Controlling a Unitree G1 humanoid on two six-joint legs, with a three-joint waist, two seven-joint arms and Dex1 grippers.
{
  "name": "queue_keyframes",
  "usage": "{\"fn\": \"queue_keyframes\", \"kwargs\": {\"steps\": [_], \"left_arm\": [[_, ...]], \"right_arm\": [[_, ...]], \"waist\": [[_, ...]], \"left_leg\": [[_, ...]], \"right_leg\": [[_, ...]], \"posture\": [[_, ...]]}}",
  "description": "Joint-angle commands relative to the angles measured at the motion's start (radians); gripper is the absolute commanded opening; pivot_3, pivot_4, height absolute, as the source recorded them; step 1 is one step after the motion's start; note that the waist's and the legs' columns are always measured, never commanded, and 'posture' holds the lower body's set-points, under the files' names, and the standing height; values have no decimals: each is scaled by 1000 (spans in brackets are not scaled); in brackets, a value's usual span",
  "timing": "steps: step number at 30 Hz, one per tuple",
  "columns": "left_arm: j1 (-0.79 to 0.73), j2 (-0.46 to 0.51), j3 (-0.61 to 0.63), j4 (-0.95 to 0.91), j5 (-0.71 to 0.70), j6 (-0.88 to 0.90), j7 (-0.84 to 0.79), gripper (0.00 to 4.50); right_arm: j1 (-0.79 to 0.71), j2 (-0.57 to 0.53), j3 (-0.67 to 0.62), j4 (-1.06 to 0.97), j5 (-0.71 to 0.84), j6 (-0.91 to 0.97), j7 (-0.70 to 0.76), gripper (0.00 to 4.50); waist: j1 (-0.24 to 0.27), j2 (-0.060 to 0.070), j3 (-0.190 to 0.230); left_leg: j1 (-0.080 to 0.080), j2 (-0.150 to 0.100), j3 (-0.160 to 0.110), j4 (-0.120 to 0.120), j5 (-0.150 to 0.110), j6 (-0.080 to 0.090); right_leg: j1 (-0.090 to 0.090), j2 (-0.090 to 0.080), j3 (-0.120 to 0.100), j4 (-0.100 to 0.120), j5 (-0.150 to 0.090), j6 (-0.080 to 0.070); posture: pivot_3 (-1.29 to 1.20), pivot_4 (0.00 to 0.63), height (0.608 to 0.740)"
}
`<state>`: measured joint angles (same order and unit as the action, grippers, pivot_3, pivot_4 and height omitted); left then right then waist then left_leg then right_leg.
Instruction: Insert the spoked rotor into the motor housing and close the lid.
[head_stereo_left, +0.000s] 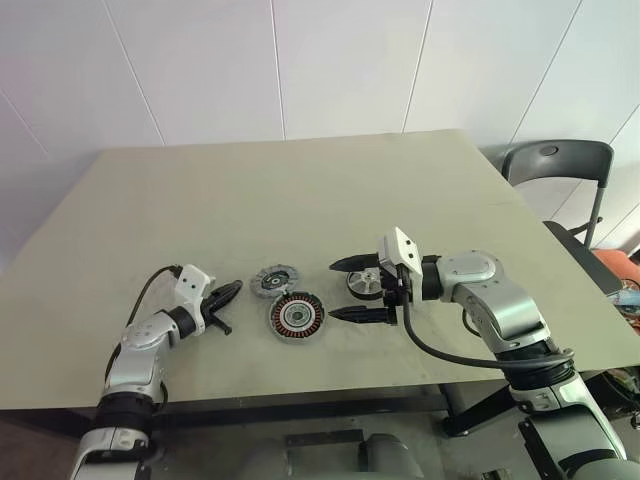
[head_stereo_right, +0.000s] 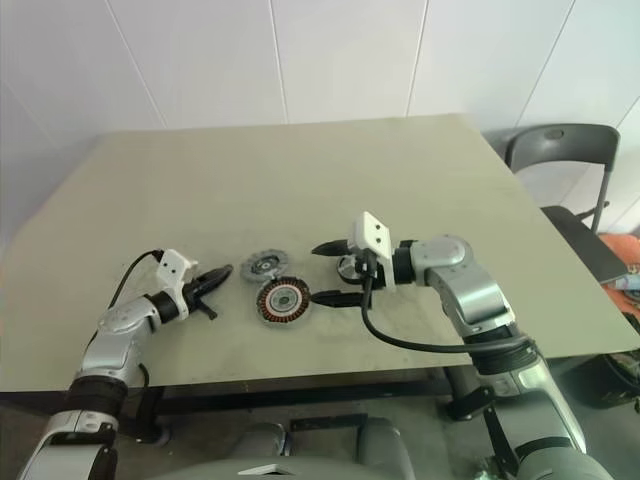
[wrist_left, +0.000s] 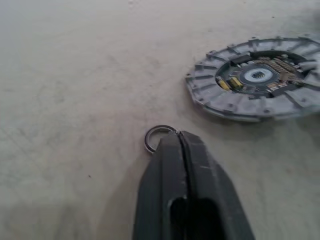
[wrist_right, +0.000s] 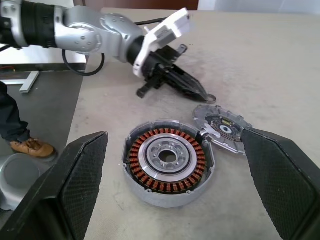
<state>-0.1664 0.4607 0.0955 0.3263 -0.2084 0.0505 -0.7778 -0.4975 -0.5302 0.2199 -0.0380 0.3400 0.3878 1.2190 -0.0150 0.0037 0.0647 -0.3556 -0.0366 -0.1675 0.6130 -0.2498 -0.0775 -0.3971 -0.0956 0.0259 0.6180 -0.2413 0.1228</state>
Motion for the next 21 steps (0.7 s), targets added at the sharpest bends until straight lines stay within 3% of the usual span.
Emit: {"fn": "queue_keyframes", "kwargs": {"steps": [1, 11, 21], "left_arm": [[71, 70, 42, -184, -74, 79, -59, 63], [187, 192, 112, -468, -230, 272, -122, 63], [189, 206, 191, -378, -245, 255, -108, 63]], "right_arm": [[-23, -13, -30, -24, 20, -9, 4, 4500], [-25, -26, -30, 9, 9, -35, 13, 4500], [-13, -33, -27, 15, 6, -54, 13, 4500]], "waist": [[-3, 0, 0], [1, 0, 1], [-1, 1, 1]], "left_leg": [[0, 0, 0, 0, 0, 0], [-1, 0, 0, 0, 0, 0], [-1, 0, 1, -1, 0, 0]], "right_leg": [[0, 0, 0, 0, 0, 0], [0, -1, 0, -1, -2, -4], [-1, 0, 0, -1, -2, -4]], "posture": [[0, 0, 740], [0, 0, 740], [0, 0, 740]]}}
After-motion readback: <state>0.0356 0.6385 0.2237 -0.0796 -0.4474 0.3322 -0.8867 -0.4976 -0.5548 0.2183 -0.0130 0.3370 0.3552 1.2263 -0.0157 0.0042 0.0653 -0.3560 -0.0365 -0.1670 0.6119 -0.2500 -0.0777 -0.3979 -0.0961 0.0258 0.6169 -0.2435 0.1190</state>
